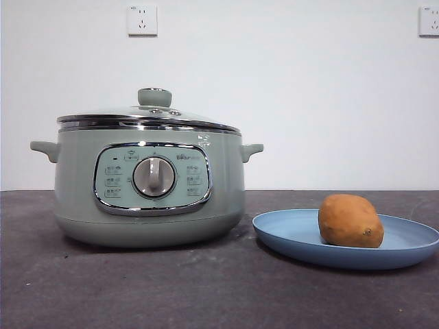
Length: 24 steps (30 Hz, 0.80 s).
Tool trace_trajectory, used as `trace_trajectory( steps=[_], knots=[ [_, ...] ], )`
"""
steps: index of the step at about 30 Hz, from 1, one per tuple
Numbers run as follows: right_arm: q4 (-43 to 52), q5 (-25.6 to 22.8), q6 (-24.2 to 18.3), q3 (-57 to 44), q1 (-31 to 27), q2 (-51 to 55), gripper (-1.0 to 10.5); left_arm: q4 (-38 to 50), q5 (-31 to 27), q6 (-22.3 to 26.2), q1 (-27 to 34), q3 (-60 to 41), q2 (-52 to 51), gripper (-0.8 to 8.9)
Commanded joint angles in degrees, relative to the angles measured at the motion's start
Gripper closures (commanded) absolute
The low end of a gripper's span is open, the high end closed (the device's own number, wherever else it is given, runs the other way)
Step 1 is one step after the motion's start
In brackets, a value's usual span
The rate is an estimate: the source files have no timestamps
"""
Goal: Take the potato out from the steamer,put the potato on the plate,close the lid
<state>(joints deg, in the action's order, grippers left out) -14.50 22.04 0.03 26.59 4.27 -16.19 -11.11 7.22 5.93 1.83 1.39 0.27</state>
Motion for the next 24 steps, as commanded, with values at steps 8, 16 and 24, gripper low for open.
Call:
trace_trajectory(
  steps=[8,16,24],
  knots=[
    [10.34,-8.85,0.83,-17.53,-1.22,10.21,9.5,-0.46,0.31,-0.17,0.15,-0.7,-0.04,8.17],
    [11.21,-11.93,3.87,-25.88,-1.2,15.78,9.5,-0.46,0.28,-0.17,0.15,-0.7,-0.04,8.17],
    [5.53,-12.02,4.17,-26.21,-1.18,16.13,9.5,-0.46,0.28,-0.17,0.15,-0.7,-0.04,8.17]
  ],
)
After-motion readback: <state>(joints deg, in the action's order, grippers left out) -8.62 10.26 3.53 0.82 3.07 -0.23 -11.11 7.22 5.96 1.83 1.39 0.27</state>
